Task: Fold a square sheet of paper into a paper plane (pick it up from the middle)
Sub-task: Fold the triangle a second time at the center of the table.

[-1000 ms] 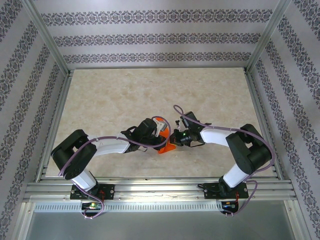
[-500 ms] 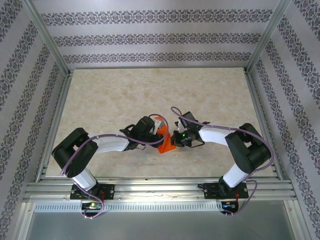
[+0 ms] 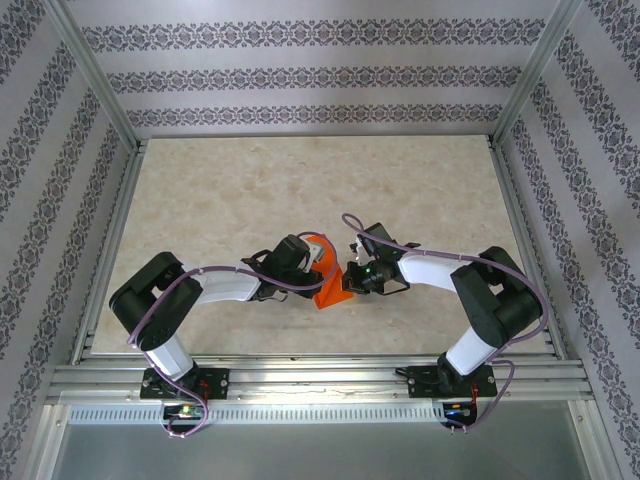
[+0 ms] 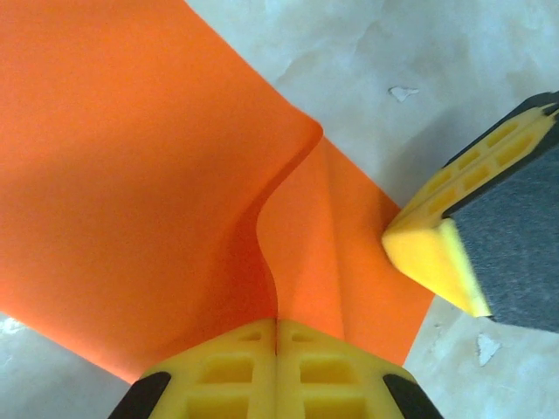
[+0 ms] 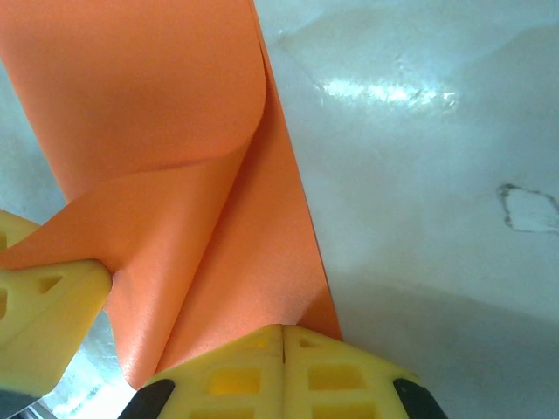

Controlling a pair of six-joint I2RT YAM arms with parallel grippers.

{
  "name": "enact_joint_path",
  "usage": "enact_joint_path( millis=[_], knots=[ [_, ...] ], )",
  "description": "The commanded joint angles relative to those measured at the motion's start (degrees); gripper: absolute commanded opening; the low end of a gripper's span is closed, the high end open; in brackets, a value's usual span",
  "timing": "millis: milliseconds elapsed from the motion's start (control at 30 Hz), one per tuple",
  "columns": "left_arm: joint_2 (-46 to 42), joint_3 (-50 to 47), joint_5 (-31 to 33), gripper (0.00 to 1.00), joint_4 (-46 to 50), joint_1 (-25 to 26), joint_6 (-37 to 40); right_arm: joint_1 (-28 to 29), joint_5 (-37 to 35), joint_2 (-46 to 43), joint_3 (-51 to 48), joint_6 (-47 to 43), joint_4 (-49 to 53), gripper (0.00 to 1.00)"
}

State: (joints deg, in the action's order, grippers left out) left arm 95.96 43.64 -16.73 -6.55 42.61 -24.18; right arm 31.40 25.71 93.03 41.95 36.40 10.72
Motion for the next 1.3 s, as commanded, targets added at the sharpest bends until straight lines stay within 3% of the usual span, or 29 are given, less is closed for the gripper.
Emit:
enact_joint_path(
  millis=[0,1267],
  knots=[
    [0.2,1.1,1.9,0.02,2.8,-0.9,2.3,0.8,-2.2,0.2,0.0,-0.5,3.9,0.00],
    [1.9,1.9,3.4,0.04,5.1,-0.9,3.6,0.9,-1.9,0.1,0.0,-0.3,4.1,0.00]
  ],
)
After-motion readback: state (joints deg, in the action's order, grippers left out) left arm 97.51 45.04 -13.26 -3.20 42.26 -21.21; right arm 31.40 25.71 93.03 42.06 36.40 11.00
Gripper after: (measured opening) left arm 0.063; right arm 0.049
